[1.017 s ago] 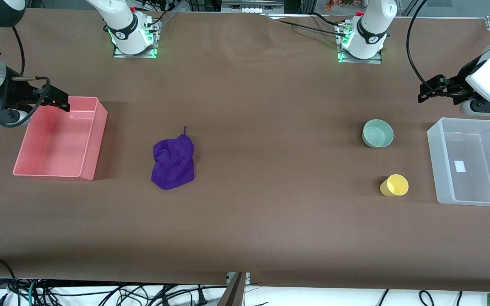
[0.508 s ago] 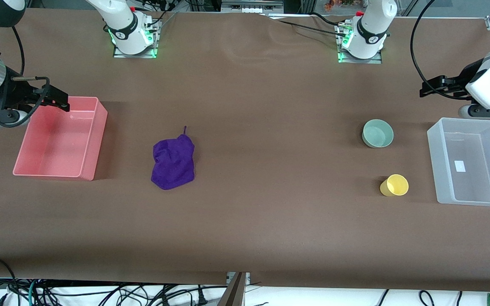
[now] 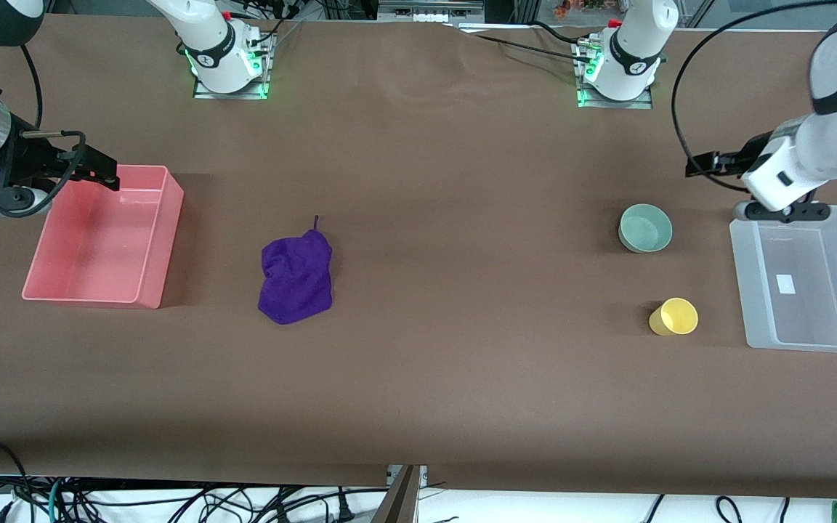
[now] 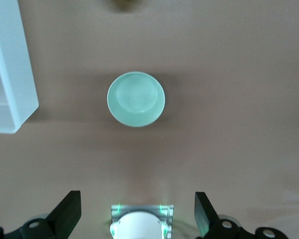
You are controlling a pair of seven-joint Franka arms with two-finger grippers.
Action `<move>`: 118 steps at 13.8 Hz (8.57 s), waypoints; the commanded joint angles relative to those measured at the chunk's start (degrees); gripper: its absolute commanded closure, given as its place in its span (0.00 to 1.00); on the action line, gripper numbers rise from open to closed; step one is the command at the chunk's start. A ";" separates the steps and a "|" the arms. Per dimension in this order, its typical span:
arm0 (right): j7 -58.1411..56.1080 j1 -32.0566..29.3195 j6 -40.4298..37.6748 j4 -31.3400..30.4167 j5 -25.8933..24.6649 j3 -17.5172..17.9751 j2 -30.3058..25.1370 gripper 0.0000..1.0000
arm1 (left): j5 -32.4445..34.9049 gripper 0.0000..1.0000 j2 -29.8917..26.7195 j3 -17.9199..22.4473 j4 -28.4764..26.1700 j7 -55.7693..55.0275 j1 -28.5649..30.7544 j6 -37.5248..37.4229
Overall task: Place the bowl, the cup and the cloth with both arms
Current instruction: 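Reach the left gripper down and grasp the rim of the green bowl, then carry the bowl into the clear bin while the right gripper reaches the cloth, then release the bowl in the bin while the right gripper lifts the cloth, then drop the cloth into the pink bin while the left gripper grasps the cup, then lower the yellow cup into the green bowl with the left gripper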
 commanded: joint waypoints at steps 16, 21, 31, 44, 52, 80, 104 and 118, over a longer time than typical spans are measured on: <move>0.84 0.87 6.57 -8.93 -0.21 0.62 3.12 0.00 | -10.67 0.97 14.94 -0.60 -29.33 12.36 5.79 60.11; 9.37 3.51 10.60 -12.07 -0.39 2.28 5.67 0.00 | -10.68 1.00 16.27 -0.61 -27.58 12.18 6.15 58.80; 24.91 4.03 36.52 -30.46 -0.48 9.31 10.14 0.00 | -0.60 1.00 14.77 0.19 10.44 13.57 9.73 1.70; 28.10 10.36 60.71 -28.62 -0.56 9.23 26.50 0.12 | 8.57 1.00 40.60 0.45 35.27 47.07 28.64 16.75; 26.95 10.01 56.87 -26.34 -0.56 8.97 26.33 1.00 | 8.48 0.67 46.06 0.36 34.57 47.95 30.67 24.42; -19.45 0.52 16.58 -21.92 -6.63 -23.99 15.69 1.00 | -2.77 0.78 41.40 -9.13 25.08 21.67 15.46 26.44; -5.30 -0.44 -2.83 10.94 -1.62 -0.78 7.62 0.00 | 10.68 1.00 36.13 -6.67 34.06 48.13 34.97 9.73; -9.26 -2.91 -6.43 8.91 -2.32 -2.72 6.72 0.00 | 10.67 0.00 27.80 -9.31 31.58 41.23 29.81 7.30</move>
